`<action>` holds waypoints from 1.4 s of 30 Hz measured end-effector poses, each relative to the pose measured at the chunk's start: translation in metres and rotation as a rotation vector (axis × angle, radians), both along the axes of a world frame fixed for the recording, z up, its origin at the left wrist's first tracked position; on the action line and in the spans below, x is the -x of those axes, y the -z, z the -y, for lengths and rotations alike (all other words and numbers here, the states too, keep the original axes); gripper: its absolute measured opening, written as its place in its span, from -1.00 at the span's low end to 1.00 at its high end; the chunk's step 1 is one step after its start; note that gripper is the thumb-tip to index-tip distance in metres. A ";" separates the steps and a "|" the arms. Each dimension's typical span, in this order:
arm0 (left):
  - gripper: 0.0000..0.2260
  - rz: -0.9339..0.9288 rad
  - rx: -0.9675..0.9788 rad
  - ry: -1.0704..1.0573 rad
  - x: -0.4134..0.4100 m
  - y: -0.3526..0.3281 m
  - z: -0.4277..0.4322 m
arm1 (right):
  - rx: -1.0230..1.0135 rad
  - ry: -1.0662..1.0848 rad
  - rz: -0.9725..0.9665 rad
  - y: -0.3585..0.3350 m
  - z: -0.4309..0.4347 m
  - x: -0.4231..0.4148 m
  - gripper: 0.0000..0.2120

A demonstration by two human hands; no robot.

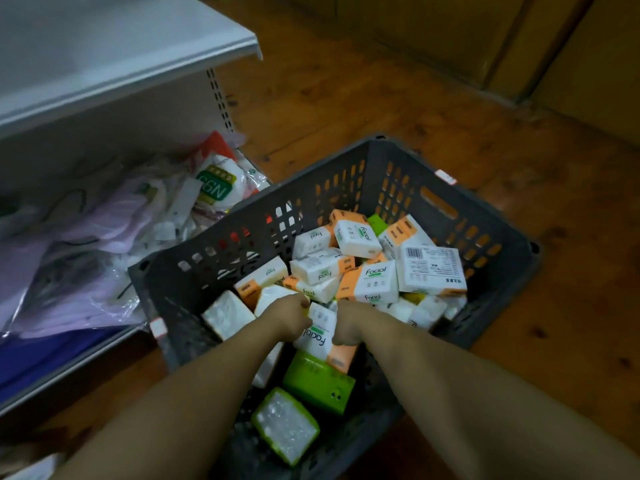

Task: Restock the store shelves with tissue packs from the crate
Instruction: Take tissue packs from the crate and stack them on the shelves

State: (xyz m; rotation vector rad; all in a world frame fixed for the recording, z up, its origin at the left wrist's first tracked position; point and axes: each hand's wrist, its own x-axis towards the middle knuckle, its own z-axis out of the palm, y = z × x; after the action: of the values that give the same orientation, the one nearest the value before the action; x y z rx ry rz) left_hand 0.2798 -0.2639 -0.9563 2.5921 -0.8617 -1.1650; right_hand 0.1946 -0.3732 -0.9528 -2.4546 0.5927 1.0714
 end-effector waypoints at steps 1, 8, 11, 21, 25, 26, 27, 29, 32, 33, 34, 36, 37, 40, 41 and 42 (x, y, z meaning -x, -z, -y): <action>-0.62 -0.001 0.004 0.008 0.000 0.000 0.001 | 0.009 -0.015 -0.023 0.000 0.000 -0.001 -0.82; -0.46 -0.040 -0.030 0.056 -0.002 -0.006 -0.007 | -0.106 0.043 0.003 -0.010 -0.006 0.001 -0.58; -0.28 -0.094 0.020 -0.032 -0.011 -0.023 -0.018 | -0.277 0.327 0.205 -0.025 -0.001 0.002 -0.52; -0.32 -0.052 0.710 -0.462 -0.076 -0.140 -0.058 | -0.522 0.767 0.854 -0.127 -0.018 -0.066 -0.47; -0.43 0.063 0.926 -0.579 -0.104 -0.190 -0.087 | -0.545 0.645 0.983 -0.181 -0.042 -0.097 -0.38; -0.51 0.097 0.958 -0.609 -0.110 -0.202 -0.097 | -0.542 0.589 0.994 -0.193 -0.051 -0.105 -0.35; -0.60 0.125 0.983 -0.633 -0.115 -0.214 -0.108 | -0.542 0.535 1.005 -0.205 -0.061 -0.113 -0.31; -0.73 0.179 1.009 -0.658 -0.124 -0.233 -0.127 | -0.526 0.459 1.030 -0.224 -0.078 -0.130 -0.25; -0.76 0.285 1.060 -0.698 -0.138 -0.260 -0.166 | -0.452 0.400 1.091 -0.249 -0.114 -0.161 -0.19; -0.74 0.319 1.061 -0.710 -0.141 -0.267 -0.179 | -0.442 0.382 1.110 -0.256 -0.125 -0.169 -0.18; -0.69 0.361 1.058 -0.727 -0.145 -0.274 -0.195 | -0.446 0.355 1.134 -0.264 -0.139 -0.178 -0.19; -0.60 0.440 1.047 -0.744 -0.151 -0.288 -0.228 | -0.493 0.315 1.195 -0.278 -0.169 -0.193 -0.25; -0.57 0.476 1.048 -0.738 -0.153 -0.295 -0.244 | -0.521 0.299 1.228 -0.285 -0.185 -0.199 -0.32; -0.52 0.581 1.068 -0.725 -0.154 -0.312 -0.291 | -0.547 0.218 1.319 -0.298 -0.236 -0.216 -0.55; -0.51 0.613 1.070 -0.741 -0.153 -0.317 -0.308 | -0.537 0.179 1.328 -0.301 -0.254 -0.221 -0.59; -0.52 0.637 1.079 -0.767 -0.152 -0.320 -0.325 | -0.535 0.137 1.328 -0.303 -0.273 -0.227 -0.60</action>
State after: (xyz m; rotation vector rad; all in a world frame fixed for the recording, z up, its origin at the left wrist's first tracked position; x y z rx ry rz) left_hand 0.4322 0.0612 -0.6364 1.9407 -0.3027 0.3205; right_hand 0.4215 -0.1006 -0.6500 -1.9954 0.0004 -0.4940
